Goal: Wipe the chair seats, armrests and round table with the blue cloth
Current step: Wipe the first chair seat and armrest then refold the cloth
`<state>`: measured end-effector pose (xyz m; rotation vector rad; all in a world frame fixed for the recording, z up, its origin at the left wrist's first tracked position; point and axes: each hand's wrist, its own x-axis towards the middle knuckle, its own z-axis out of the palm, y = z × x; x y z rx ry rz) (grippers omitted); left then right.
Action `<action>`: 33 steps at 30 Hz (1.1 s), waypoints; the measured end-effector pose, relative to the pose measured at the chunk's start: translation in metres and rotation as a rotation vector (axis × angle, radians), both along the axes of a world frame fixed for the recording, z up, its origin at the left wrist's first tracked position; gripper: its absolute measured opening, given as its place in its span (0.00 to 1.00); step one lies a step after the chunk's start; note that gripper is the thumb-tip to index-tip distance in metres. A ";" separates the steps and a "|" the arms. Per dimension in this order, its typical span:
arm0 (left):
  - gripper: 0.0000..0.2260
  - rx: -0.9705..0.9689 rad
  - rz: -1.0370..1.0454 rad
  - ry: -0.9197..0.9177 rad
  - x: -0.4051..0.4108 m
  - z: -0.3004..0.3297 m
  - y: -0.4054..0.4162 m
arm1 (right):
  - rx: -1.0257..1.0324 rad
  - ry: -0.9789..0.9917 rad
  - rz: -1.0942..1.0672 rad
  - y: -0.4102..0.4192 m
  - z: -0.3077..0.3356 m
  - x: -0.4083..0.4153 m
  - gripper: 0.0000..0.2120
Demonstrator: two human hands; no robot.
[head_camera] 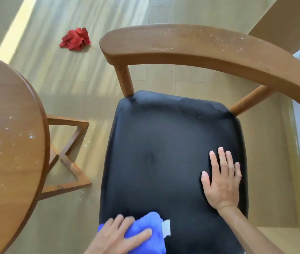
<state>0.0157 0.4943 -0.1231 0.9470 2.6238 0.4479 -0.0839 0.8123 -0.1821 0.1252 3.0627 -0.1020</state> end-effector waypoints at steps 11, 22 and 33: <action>0.28 0.243 0.561 -0.018 -0.098 -0.012 -0.032 | -0.022 0.031 0.001 -0.002 -0.001 0.001 0.30; 0.39 0.063 -0.030 -0.025 -0.055 -0.004 -0.027 | 0.004 -0.055 0.018 -0.004 0.005 0.000 0.29; 0.26 -0.156 0.534 -0.309 -0.100 0.038 0.019 | -0.163 -0.348 -0.034 -0.018 0.090 0.004 0.25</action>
